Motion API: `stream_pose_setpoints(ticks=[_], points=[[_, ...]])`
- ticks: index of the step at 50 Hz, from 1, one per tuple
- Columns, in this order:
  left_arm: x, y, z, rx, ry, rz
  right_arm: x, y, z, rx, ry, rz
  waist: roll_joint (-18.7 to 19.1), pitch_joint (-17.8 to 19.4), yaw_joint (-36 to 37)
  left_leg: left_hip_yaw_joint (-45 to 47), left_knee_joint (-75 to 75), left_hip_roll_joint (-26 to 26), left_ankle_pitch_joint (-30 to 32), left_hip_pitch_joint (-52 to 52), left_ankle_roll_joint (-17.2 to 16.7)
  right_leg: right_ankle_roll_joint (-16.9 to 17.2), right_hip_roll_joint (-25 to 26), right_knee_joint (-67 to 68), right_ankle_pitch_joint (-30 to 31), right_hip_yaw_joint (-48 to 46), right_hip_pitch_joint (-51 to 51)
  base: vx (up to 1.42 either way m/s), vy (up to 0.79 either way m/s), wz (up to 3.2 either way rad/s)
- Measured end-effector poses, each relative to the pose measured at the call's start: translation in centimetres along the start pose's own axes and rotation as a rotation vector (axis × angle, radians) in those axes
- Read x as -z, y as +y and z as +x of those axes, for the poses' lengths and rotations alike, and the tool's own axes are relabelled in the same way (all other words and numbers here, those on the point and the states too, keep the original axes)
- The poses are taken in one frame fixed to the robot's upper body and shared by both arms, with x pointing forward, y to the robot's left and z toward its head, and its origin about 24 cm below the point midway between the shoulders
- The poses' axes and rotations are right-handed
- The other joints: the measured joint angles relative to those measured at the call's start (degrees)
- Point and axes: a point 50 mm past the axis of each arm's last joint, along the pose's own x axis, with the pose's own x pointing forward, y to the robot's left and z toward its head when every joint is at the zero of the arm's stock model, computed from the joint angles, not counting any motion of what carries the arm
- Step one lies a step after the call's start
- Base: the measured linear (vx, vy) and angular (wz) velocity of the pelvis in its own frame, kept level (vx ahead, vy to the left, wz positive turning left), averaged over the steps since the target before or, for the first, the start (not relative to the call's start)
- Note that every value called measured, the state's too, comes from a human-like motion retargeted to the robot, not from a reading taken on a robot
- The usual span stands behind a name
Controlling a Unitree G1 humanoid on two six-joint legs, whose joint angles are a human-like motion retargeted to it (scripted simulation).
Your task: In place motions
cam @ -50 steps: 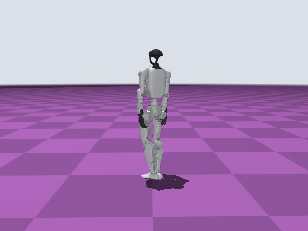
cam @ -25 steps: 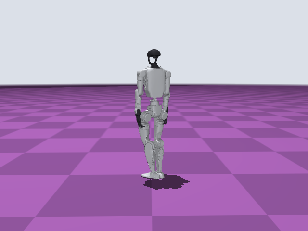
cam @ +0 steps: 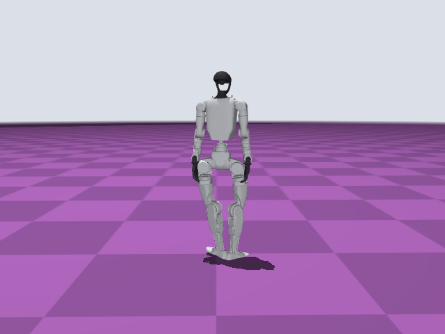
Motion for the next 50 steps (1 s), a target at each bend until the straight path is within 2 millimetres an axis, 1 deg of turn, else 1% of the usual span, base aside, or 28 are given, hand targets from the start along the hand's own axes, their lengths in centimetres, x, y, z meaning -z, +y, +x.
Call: stream_pose_setpoints(ticks=[2,5,10,13,15,18,21,23,25,26,27,28,29,30,32,33,35,37,38,40,42,43,45,46,47,48,49,50], points=[[-0.9,0.3,-0.2,-0.013,-0.023,0.007,1.1,-0.1,0.0,0.005,0.031,0.054,0.3,-0.2,-1.0,0.6,0.8,0.8,-0.1,0.3,-0.6,0.1,0.2,-1.5,1.3,-2.4,0.6,0.24,-0.06,-0.49],[-2.6,0.3,-0.4,-0.026,-0.074,0.003,2.3,-0.4,0.0,0.021,0.056,0.11,0.8,-0.1,-2.3,1.1,1.9,1.7,-0.3,0.9,-1.5,0.1,2.0,-4.1,2.1,-0.7,1.1,0.29,-0.11,-0.31],[-5.3,-0.2,-0.9,0.009,-0.166,0.018,4.1,-0.2,0.0,0.024,0.095,0.172,1.5,-1.3,-3.1,3.0,3.3,3.0,-0.8,2.1,-3.1,-0.2,3.5,-5.9,2.4,1.2,1.3,0.28,-0.09,-0.44],[-6.0,-0.5,-1.0,0.008,-0.198,0.034,4.5,0.1,0.0,0.018,0.105,0.205,1.7,-1.8,-2.5,4.1,4.3,4.0,-0.8,2.8,-4.2,-0.8,3.8,-5.2,1.8,3.3,0.9,0.28,-0.11,-0.59],[-6.2,-0.8,-1.0,0.009,-0.212,0.026,4.3,0.3,0.0,0.011,0.099,0.208,2.1,-2.2,-3.0,5.0,5.3,5.1,-0.6,3.5,-5.0,-1.1,4.2,-4.6,1.2,5.3,0.5,0.29,-0.12,-0.64],[-5.7,-1.1,-0.8,0.024,-0.2,0.007,3.7,0.7,0.1,0.0,0.08,0.182,2.7,-3.1,-4.2,5.9,6.8,6.6,0.1,4.4,-5.6,-1.5,4.9,-4.4,0.8,7.3,0.2,0.33,-0.21,-0.61],[-4.4,-1.2,-0.5,0.028,-0.16,-0.017,2.8,1.2,0.3,-0.017,0.05,0.146,2.1,-4.3,-5.2,6.8,10.8,8.9,2.1,5.2,-5.4,-2.1,5.2,-4.3,0.7,10.8,-0.3,0.31,-0.17,-0.84],[-3.4,-1.0,-0.3,0.017,-0.131,-0.035,2.3,1.6,0.4,-0.029,0.032,0.123,0.8,-4.8,-5.3,6.6,15.1,10.6,4.1,5.4,-4.2,-2.2,4.6,-4.2,0.8,13.0,-0.2,0.35,-0.23,-0.98],[-2.4,-0.7,-0.2,-0.001,-0.104,-0.053,1.7,1.9,0.4,-0.043,0.013,0.094,-1.4,-5.0,-4.8,4.4,23.1,12.9,5.7,4.1,-0.4,-2.2,3.2,-4.1,0.9,15.6,0.2,0.35,-0.23,-1.52],[-1.7,-0.2,-0.1,-0.016,-0.083,-0.069,1.3,2.1,0.4,-0.053,0.003,0.067,-2.2,-3.6,-2.9,0.7,33.2,18.1,4.4,3.2,1.9,-2.5,4.7,-3.9,0.3,18.4,2.1,0.45,-0.35,-2.52],[-1.1,0.1,-0.1,-0.029,-0.065,-0.082,0.9,2.1,0.4,-0.059,-0.009,0.044,-2.5,-2.3,-1.3,-4.0,41.8,22.5,3.5,1.9,3.4,-3.0,6.5,-3.9,-0.2,20.6,3.8,0.49,-0.43,-2.71],[-0.9,0.3,-0.1,-0.039,-0.056,-0.09,0.5,2.0,0.4,-0.06,-0.021,0.027,-1.8,-1.2,-0.3,-10.4,47.5,25.3,3.5,-0.4,3.4,-3.8,8.9,-4.2,-0.5,21.8,4.7,0.36,-0.35,-2.11],[-0.7,0.4,-0.1,-0.042,-0.046,-0.098,0.2,1.9,0.3,-0.057,-0.032,0.013,-1.4,-0.4,0.5,-16.7,51.0,25.1,4.0,-2.9,3.4,-4.4,10.3,-4.4,-0.2,22.9,5.0,0.22,-0.24,-1.62],[-0.5,0.2,0.0,-0.041,-0.038,-0.105,-0.1,1.7,0.3,-0.053,-0.042,0.001,-1.1,0.2,1.3,-23.0,53.4,23.5,4.7,-5.6,3.4,-4.9,11.1,-4.6,0.4,23.9,5.0,0.05,-0.03,-1.38],[-0.3,-0.3,0.1,-0.025,-0.03,-0.12,-0.3,1.3,0.2,-0.036,-0.05,-0.009,-1.6,0.9,2.6,-30.2,54.4,16.7,5.5,-9.0,3.4,-4.8,10.0,-4.7,1.7,25.7,4.4,-0.01,0.11,-1.27],[-0.3,-0.6,0.1,-0.014,-0.032,-0.13,-0.5,0.9,0.2,-0.024,-0.055,-0.011,-2.1,1.3,3.2,-32.0,55.1,14.7,5.6,-10.2,3.4,-4.9,9.4,-4.5,2.1,26.7,4.1,0.05,0.09,-1.35],[-0.6,-1.3,0.2,0.011,-0.05,-0.145,-1.0,0.0,0.0,0.003,-0.065,-0.003,-2.5,2.4,3.9,-33.6,54.6,12.3,5.4,-11.4,3.4,-5.2,9.0,-4.1,2.7,28.7,3.6,0.03,0.11,-1.32],[-0.9,-1.9,0.3,0.03,-0.064,-0.143,-1.0,-0.7,-0.2,0.02,-0.069,0.019,-2.3,2.9,3.8,-35.3,51.9,8.5,5.0,-12.5,3.4,-4.9,8.4,-4.1,3.3,30.0,3.1,0.07,0.17,-0.87],[-0.9,-2.3,0.3,0.038,-0.067,-0.14,-0.9,-0.9,-0.2,0.027,-0.069,0.03,-2.2,2.9,3.7,-36.3,50.1,6.2,5.2,-12.9,3.4,-4.6,7.9,-4.2,3.7,30.5,2.8,0.13,0.27,-0.57],[-1.0,-3.4,0.4,0.062,-0.072,-0.133,-0.4,-1.7,-0.4,0.049,-0.067,0.069,-1.6,2.4,2.6,-39.6,42.4,-1.3,7.1,-13.8,3.4,-3.0,5.8,-4.3,4.7,31.3,1.7,0.08,0.38,-0.43],[-1.0,-4.0,0.5,0.078,-0.072,-0.131,0.1,-2.0,-0.4,0.065,-0.059,0.099,-1.0,2.3,1.9,-42.5,34.8,-5.5,8.9,-12.8,3.0,-2.1,5.2,-4.0,5.0,31.9,1.3,0.09,0.25,-0.58],[-1.0,-4.2,0.5,0.088,-0.072,-0.13,0.4,-2.2,-0.5,0.073,-0.053,0.121,0.0,2.7,1.9,-44.6,29.4,-6.5,9.5,-11.5,2.0,-2.1,6.3,-4.0,5.1,32.6,1.4,0.14,0.1,-1.02],[-1.0,-4.3,0.5,0.1,-0.07,-0.122,1.0,-2.3,-0.5,0.085,-0.033,0.155,1.9,3.2,2.1,-45.0,19.3,-6.3,11.7,-8.7,1.5,-2.2,8.8,-4.0,5.1,34.1,1.6,0.13,-0.03,-1.15],[-0.7,-4.2,0.5,0.099,-0.065,-0.119,1.6,-2.1,-0.4,0.084,-0.015,0.167,2.1,2.5,1.7,-46.9,17.7,-7.4,10.6,-8.1,2.6,-2.6,9.6,-4.1,5.1,34.9,1.5,0.15,-0.13,-0.74],[-0.5,-4.1,0.5,0.099,-0.061,-0.113,2.1,-2.0,-0.3,0.084,0.004,0.178,2.6,1.7,0.5,-45.7,16.4,-6.7,10.1,-7.5,3.2,-2.7,10.0,-4.1,5.0,35.0,1.1,0.15,-0.04,0.12],[-0.5,-4.1,0.5,0.104,-0.063,-0.102,2.5,-2.0,-0.4,0.087,0.022,0.19,3.9,0.7,-2.2,-38.3,16.0,-2.3,10.8,-6.9,2.5,-2.1,9.8,-3.8,4.7,33.6,0.1,0.1,0.09,0.27],[-0.6,-4.0,0.5,0.103,-0.067,-0.092,2.8,-1.8,-0.3,0.086,0.036,0.204,4.1,0.3,-2.7,-37.9,15.2,-2.3,11.6,-7.3,2.4,-2.0,9.7,-3.6,4.7,34.2,-0.5,0.03,0.13,-0.13],[-0.8,-3.9,0.5,0.1,-0.072,-0.082,3.1,-1.5,-0.3,0.084,0.046,0.219,3.7,0.3,-2.2,-41.0,14.1,-4.5,12.5,-8.0,2.5,-2.1,9.6,-3.5,4.9,35.7,-0.7,-0.02,0.05,-0.48]])
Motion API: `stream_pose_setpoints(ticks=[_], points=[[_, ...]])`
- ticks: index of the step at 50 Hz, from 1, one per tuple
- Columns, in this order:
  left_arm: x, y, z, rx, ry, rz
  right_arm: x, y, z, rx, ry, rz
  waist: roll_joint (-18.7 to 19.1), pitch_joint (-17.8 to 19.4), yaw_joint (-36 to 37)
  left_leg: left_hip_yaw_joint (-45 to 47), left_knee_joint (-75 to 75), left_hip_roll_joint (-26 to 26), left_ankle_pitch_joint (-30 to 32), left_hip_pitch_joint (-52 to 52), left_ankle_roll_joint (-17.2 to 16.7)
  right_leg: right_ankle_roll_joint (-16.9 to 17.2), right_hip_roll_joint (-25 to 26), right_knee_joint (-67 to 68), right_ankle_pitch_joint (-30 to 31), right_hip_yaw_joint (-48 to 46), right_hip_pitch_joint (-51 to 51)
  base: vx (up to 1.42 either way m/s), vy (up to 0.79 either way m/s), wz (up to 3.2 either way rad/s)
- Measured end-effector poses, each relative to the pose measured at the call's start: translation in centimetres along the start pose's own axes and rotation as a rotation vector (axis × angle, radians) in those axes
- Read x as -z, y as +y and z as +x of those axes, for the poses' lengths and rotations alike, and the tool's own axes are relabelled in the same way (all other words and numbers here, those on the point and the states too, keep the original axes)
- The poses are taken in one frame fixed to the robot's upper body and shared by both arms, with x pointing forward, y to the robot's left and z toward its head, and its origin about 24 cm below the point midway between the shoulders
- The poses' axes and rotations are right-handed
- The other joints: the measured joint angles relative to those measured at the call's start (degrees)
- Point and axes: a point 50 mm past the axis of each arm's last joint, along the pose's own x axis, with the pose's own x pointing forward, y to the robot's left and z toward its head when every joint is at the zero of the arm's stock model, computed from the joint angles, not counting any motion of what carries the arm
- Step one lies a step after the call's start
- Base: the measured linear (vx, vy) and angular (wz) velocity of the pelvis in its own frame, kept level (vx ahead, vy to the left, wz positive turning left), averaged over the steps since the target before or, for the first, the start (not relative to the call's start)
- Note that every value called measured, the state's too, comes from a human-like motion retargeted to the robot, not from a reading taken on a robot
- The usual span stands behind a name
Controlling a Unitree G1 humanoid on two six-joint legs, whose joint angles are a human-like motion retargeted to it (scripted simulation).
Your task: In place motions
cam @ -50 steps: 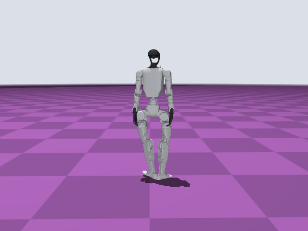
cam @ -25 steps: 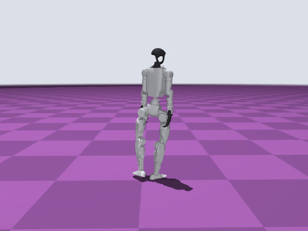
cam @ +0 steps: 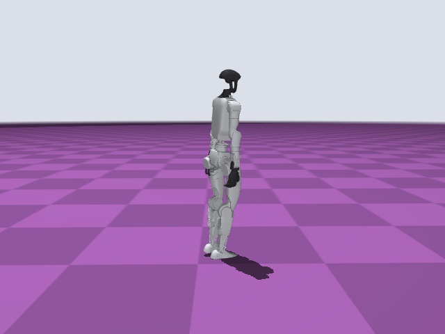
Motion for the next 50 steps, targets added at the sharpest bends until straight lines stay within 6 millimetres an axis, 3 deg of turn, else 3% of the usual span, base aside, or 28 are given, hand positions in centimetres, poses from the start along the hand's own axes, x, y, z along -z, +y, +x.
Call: stream_pose_setpoints(ticks=[3,7,12,18,25,35,40,50], points=[[-0.8,0.9,-0.2,-0.026,-0.024,0.037,1.1,0.7,0.1,-0.011,0.022,0.067,-1.2,1.2,-1.3,4.0,-1.7,1.3,0.4,2.9,-0.9,-0.2,-0.6,0.2,-0.1,-0.2,1.0,0.0,0.01,-0.2],[-1.1,1.3,-0.3,-0.035,-0.031,0.07,4.0,1.2,0.1,-0.056,0.11,0.086,-1.3,-0.4,0.9,5.3,-5.4,0.5,0.0,5.0,-0.1,-0.3,-0.1,0.6,0.5,2.7,0.5,0.09,0.0,-0.6],[-1.7,0.9,-0.3,0.001,-0.068,-0.008,4.7,1.6,0.1,-0.059,0.148,0.035,-0.6,-1.3,0.0,6.6,-9.2,0.5,0.1,6.8,0.7,-0.4,0.9,0.9,0.5,3.7,0.0,-0.02,-0.01,-0.25],[-1.8,0.9,-0.4,0.015,-0.058,0.011,3.7,2.2,0.3,-0.088,0.103,0.048,-0.6,-2.4,-0.3,6.8,-10.7,0.3,-0.6,7.6,0.9,-0.4,1.5,0.8,0.0,4.2,0.0,-0.01,0.0,-0.02],[-1.7,0.9,-0.4,0.007,-0.046,0.063,1.1,1.9,0.3,-0.082,0.03,0.011,-1.1,-2.6,0.7,7.0,-10.6,0.1,-1.8,8.0,0.9,-0.2,1.3,0.9,-0.1,4.5,0.2,-0.03,0.02,-0.02],[-0.2,1.0,-0.3,-0.006,0.013,0.057,-2.0,1.6,0.0,-0.075,-0.069,-0.023,-1.8,-3.2,1.9,6.5,-11.1,-0.5,-2.7,8.0,0.9,0.1,0.8,1.0,-0.5,4.3,0.2,-0.05,0.02,0.06],[0.5,1.2,-0.2,-0.012,0.036,0.045,-2.2,1.7,0.0,-0.078,-0.077,-0.034,-2.3,-3.2,2.7,6.2,-11.5,-0.8,-3.1,8.3,0.9,0.1,0.6,0.9,-0.6,3.8,0.6,0.0,0.0,0.0],[1.3,1.5,-0.3,-0.025,0.058,0.028,-0.4,2.0,0.2,-0.093,-0.016,-0.045,-3.3,-3.2,3.7,5.4,-11.6,-1.2,-4.2,8.8,0.9,0.2,0.3,0.5,-0.8,2.4,1.9,0.0,0.0,0.0]])
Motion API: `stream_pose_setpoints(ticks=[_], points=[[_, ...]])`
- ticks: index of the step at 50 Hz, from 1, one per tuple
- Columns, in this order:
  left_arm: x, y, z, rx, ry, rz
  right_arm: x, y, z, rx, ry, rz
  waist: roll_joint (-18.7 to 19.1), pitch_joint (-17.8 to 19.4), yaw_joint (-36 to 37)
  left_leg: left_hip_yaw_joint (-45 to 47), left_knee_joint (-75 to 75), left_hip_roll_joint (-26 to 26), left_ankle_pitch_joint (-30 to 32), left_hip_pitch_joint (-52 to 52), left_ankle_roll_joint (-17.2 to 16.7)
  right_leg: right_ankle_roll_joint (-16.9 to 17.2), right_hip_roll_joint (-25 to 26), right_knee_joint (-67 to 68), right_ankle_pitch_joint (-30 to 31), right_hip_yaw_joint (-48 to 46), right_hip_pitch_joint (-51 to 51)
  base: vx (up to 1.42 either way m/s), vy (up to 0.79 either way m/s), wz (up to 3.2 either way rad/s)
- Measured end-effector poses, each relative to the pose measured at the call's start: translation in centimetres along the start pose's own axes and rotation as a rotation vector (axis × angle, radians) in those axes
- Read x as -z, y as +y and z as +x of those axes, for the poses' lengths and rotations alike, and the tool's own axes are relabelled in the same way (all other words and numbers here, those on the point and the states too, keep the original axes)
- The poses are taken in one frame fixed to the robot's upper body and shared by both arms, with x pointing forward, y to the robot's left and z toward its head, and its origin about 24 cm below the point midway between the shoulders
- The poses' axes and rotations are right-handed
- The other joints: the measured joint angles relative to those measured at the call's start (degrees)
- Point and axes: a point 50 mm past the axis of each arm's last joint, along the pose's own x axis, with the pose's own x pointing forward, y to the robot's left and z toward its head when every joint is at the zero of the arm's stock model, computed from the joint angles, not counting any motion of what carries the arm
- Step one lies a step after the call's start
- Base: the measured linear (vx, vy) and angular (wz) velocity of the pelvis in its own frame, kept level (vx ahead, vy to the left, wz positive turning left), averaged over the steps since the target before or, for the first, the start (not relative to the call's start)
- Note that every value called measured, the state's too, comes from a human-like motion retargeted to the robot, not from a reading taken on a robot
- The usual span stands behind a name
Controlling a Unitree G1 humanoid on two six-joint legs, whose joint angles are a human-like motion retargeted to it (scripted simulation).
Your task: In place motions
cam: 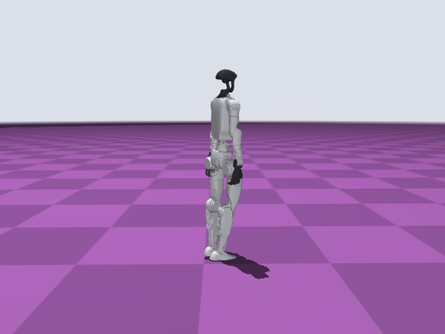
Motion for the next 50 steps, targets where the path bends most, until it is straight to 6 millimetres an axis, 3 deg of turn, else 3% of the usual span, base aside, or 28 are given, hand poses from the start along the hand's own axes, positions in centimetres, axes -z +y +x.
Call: stream_pose_setpoints(ticks=[10,20,32,35,40,42,45,47,48,50], points=[[-0.4,-0.1,0.0,0.006,-0.018,0.011,1.4,-0.3,0.0,0.003,0.053,0.011,0.5,-0.7,-0.4,-0.2,-0.2,-0.2,-0.5,-0.4,0.0,0.5,-0.2,0.1,-0.2,-1.1,-0.2,0.0,0.0,0.0],[-2.0,1.1,-0.4,-0.033,-0.082,0.08,1.9,-0.2,0.0,0.001,0.067,0.041,0.6,0.1,0.6,-3.0,2.9,-0.5,-0.6,-3.3,-0.2,0.2,-1.2,0.1,-0.4,-4.8,0.1,-0.06,0.02,0.26],[-3.2,0.7,-0.5,-0.013,-0.135,0.068,3.3,-0.9,-0.3,-0.003,0.119,-0.009,-1.3,4.4,6.9,-14.9,7.1,-5.1,4.4,-10.7,-1.5,0.6,-4.7,-2.0,-2.4,-21.0,3.2,-0.24,0.02,1.46],[-2.6,0.8,-0.4,-0.009,-0.116,0.049,3.4,-1.5,-0.4,0.012,0.117,-0.025,-1.5,5.3,7.5,-16.9,6.9,-6.5,1.5,-11.6,-2.6,1.2,-5.5,-2.4,-3.3,-27.3,4.3,-0.34,-0.01,2.34],[-0.6,1.5,-0.3,-0.036,-0.037,0.017,3.2,-2.1,-0.5,0.03,0.11,-0.012,-1.9,6.0,7.9,-5.6,6.7,-2.8,-6.4,-11.8,-5.7,1.9,-6.1,-2.7,-4.9,-35.3,5.8,-0.28,-0.04,2.21],[0.7,1.9,-0.3,-0.053,0.005,-0.023,2.8,-2.3,-0.5,0.038,0.098,-0.009,-2.0,5.9,7.2,6.1,7.1,1.8,-8.2,-11.0,-8.5,2.3,-6.0,-2.8,-5.7,-39.1,6.6,-0.22,-0.09,2.22],[3.0,2.3,-0.2,-0.065,0.065,-0.095,1.9,-2.4,-0.5,0.043,0.07,-0.018,-2.7,4.5,5.8,25.4,8.8,8.4,-5.7,-8.6,-9.9,3.0,-6.7,-2.5,-6.5,-43.6,7.0,-0.12,-0.1,1.93],[4.4,2.2,-0.2,-0.066,0.096,-0.141,1.2,-2.3,-0.5,0.046,0.046,-0.022,-2.8,3.6,5.4,29.5,8.8,10.0,-0.7,-7.4,-11.1,3.4,-6.5,-2.2,-7.1,-45.3,7.2,-0.06,-0.07,1.23],[4.9,2.1,-0.2,-0.065,0.106,-0.16,0.9,-2.2,-0.5,0.047,0.035,-0.022,-2.5,3.3,5.4,29.6,7.9,10.2,0.0,-6.9,-13.6,3.5,-6.0,-2.1,-7.3,-45.9,7.3,-0.05,-0.03,0.84],[6.1,1.7,-0.1,-0.056,0.129,-0.207,0.2,-2.1,-0.5,0.048,0.005,-0.017,-2.2,2.6,5.7,27.0,5.3,8.4,-0.1,-6.4,-13.8,4.0,-5.5,-1.9,-7.7,-47.7,7.7,-0.03,-0.01,0.69]])
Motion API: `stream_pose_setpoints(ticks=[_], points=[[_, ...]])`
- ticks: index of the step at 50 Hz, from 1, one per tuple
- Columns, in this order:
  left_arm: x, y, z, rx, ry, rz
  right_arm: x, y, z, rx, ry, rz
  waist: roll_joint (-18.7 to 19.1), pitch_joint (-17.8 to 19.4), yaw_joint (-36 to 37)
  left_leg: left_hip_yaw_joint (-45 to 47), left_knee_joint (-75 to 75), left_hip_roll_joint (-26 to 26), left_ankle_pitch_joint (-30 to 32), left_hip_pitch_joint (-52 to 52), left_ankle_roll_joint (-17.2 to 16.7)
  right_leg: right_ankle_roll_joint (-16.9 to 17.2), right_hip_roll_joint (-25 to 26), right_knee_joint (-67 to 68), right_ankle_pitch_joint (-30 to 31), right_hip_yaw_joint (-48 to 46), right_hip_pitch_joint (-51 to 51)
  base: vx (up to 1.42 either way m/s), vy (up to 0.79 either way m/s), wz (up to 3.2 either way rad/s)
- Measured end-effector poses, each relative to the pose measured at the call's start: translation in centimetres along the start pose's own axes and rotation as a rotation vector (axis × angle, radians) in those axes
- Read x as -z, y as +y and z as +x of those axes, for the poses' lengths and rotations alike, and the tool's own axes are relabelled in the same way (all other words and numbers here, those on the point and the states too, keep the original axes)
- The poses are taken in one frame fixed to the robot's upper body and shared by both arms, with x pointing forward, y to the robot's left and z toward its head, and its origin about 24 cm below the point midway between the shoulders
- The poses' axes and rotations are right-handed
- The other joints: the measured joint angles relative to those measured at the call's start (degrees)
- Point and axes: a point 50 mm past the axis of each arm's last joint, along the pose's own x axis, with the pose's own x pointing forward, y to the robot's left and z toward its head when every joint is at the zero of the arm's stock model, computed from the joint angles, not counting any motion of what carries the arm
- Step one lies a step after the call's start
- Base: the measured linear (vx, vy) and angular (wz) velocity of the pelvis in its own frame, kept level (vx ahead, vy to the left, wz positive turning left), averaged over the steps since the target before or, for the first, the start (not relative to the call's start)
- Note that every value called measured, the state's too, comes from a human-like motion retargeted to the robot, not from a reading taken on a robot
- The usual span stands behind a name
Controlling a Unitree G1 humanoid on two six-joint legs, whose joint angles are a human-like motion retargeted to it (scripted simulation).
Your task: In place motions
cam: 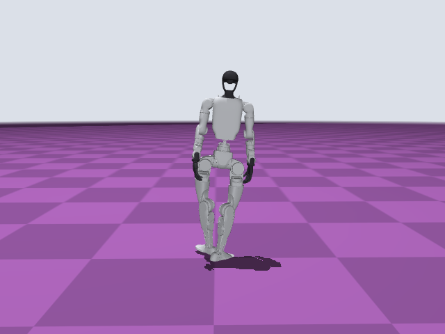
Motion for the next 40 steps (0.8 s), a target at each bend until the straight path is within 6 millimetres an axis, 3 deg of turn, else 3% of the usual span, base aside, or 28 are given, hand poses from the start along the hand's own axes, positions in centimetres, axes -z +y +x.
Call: stream_pose_setpoints(ticks=[5,11,16,20,27,30,33,35,37,40], points=[[1.1,-1.3,0.3,0.05,0.028,-0.065,-1.8,0.5,0.0,-0.019,-0.069,0.019,-0.9,-0.2,2.9,-4.9,-5.3,-4.6,1.3,0.0,2.7,0.8,-0.1,0.1,-0.3,-1.8,0.8,-0.09,0.04,0.34],[-0.5,-2.2,0.2,0.07,-0.025,-0.029,-3.9,0.7,-0.2,-0.033,-0.114,-0.039,-2.6,-0.4,5.0,-6.6,-4.8,-6.2,1.1,-1.3,3.2,1.8,-1.4,-0.3,0.1,-3.3,0.8,-0.13,0.07,0.24],[-2.2,-2.4,0.0,0.07,-0.079,0.021,-4.4,0.9,-0.3,-0.033,-0.126,-0.085,-3.4,-0.2,6.9,-7.7,-5.2,-7.4,0.3,-1.1,3.5,2.4,-2.1,-0.3,0.4,-3.5,1.4,-0.09,0.09,0.03],[-3.0,-2.1,-0.1,0.06,-0.105,0.052,-4.0,1.0,-0.2,-0.04,-0.11,-0.107,-3.3,-1.2,6.8,-8.1,-5.9,-8.0,-0.1,-0.9,4.0,3.1,-2.3,0.0,0.5,-4.5,1.9,-0.02,0.11,0.19],[-4.3,-1.3,-0.5,0.04,-0.142,0.072,-1.4,1.2,0.1,-0.052,-0.035,-0.058,-1.9,-2.5,5.9,-10.2,-7.0,-8.3,-1.7,0.0,4.2,3.5,-2.2,2.4,0.4,-6.7,3.5,-0.03,0.13,0.23],[-5.1,-1.3,-0.7,0.038,-0.166,0.072,-0.1,1.1,0.2,-0.048,0.007,-0.029,-0.2,-2.3,5.0,-12.0,-7.2,-7.7,-2.5,0.7,4.4,2.6,-1.9,5.2,1.3,-6.9,4.5,-0.04,0.16,0.42],[-6.0,-1.7,-0.9,0.039,-0.179,0.089,1.0,0.9,0.2,-0.045,0.039,0.002,3.3,-1.9,3.5,-13.1,-7.2,-4.6,-2.7,1.1,4.6,-0.2,-1.9,11.5,6.0,-6.3,4.4,-0.08,0.17,0.63],[-7.0,-2.1,-1.2,0.041,-0.197,0.105,1.3,0.7,0.1,-0.035,0.044,0.028,6.8,-1.3,1.8,-14.7,-6.9,-1.3,-2.8,0.9,4.4,-5.5,-2.1,18.6,9.0,-3.2,2.5,-0.14,0.14,0.83],[-7.9,-2.3,-1.5,0.047,-0.223,0.124,1.2,0.5,0.1,-0.024,0.037,0.056,8.6,-0.6,-0.2,-16.3,-6.9,-0.1,-2.6,0.5,4.7,-7.8,-3.8,28.1,9.0,6.7,-3.2,-0.14,0.15,0.86],[-9.1,-2.2,-1.9,0.05,-0.258,0.168,1.0,0.7,0.1,-0.028,0.028,0.09,9.1,0.2,-3.9,-18.5,-7.3,-0.3,-1.6,-0.2,5.4,-4.5,-2.1,36.4,6.6,22.8,-12.0,-0.14,0.08,1.01]])
